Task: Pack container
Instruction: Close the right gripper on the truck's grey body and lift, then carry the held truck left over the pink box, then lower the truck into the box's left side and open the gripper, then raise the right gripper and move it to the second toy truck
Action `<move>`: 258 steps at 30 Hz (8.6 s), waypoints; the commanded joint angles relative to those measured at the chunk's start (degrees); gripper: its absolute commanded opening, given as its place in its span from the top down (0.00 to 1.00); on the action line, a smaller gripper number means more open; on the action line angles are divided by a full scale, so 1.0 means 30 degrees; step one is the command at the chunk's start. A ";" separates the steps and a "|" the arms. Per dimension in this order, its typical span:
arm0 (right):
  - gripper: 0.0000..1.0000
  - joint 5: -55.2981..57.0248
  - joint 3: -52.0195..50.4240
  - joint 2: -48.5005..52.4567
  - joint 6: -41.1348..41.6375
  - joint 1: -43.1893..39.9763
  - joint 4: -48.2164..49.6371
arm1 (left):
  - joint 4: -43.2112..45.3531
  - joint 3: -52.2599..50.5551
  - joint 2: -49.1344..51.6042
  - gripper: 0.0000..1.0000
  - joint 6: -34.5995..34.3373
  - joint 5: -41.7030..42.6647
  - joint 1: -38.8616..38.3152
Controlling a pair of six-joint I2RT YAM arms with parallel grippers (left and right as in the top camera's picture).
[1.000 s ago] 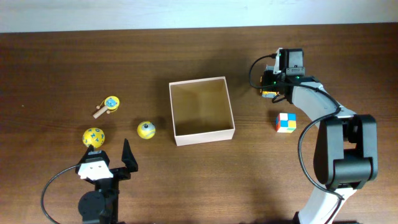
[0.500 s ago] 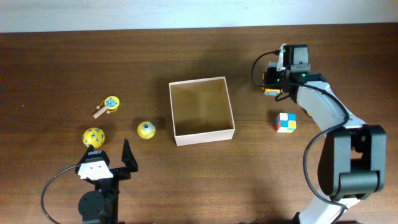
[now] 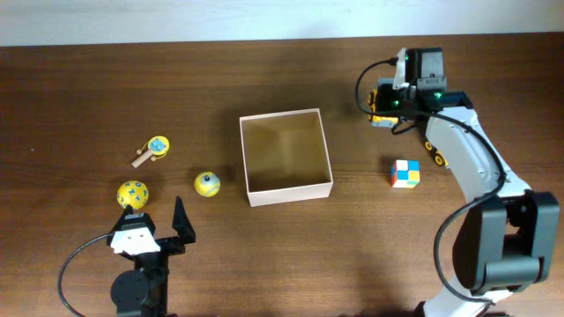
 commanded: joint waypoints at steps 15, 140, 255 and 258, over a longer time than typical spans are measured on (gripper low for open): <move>0.73 -0.0568 0.3657 -0.1923 0.0015 0.6091 -0.3526 | 0.0066 -0.0131 -0.0160 0.01 0.0306 0.0270 0.0117; 0.40 0.6790 0.4044 0.2062 0.4415 1.2371 -0.2608 | 0.0066 -0.0131 -0.0160 0.01 0.0306 0.0262 0.0117; 0.57 0.5034 1.0338 0.2069 0.3847 0.3854 -1.2597 | 0.0066 -0.0131 -0.0160 0.01 0.0306 0.0262 0.0117; 0.56 0.4932 1.0331 0.2069 0.3315 0.2637 -1.3318 | 0.0066 -0.0131 -0.0160 0.01 0.0306 0.0262 0.0117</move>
